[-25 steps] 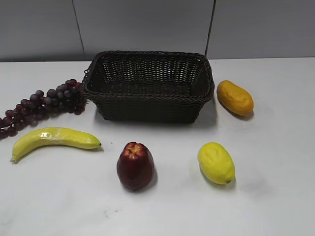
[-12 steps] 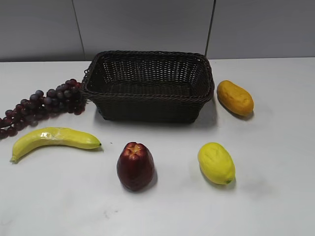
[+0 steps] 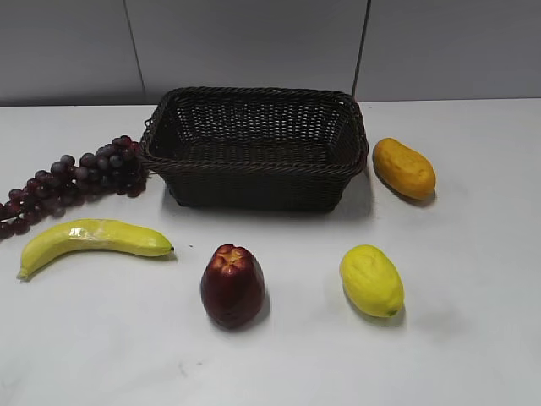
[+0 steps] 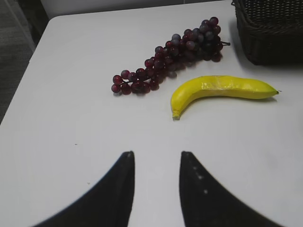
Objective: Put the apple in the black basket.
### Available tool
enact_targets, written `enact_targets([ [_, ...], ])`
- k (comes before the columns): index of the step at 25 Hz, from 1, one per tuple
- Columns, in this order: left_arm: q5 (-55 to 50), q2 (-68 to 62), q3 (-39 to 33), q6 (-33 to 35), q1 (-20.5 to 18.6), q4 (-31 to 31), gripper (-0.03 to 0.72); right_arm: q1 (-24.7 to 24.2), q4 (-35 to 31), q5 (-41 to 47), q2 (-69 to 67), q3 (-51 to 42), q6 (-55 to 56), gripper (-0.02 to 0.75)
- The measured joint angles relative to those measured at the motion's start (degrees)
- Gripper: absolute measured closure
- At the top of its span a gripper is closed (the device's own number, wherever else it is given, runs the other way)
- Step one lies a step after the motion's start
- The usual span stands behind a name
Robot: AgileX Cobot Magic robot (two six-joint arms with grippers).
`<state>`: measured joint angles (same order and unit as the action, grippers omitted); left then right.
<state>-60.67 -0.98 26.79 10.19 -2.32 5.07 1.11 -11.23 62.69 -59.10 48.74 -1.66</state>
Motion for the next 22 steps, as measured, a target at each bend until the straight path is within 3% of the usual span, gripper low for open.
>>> enact_targets([
  [5, 0.0, 0.0, 0.0, 0.0, 0.0, 0.0, 0.451, 6.36, 0.0, -0.67, -7.81, 5.0, 0.2, 0.144],
  [15, 0.0, 0.0, 0.0, 0.0, 0.0, 0.0, 0.451, 29.62, 0.22, -5.78, -24.78, 16.82, 8.02, 0.144],
  [22, 0.0, 0.0, 0.0, 0.0, 0.0, 0.0, 0.451, 43.04, 2.81, -6.02, -41.62, 29.45, 12.27, 0.144],
])
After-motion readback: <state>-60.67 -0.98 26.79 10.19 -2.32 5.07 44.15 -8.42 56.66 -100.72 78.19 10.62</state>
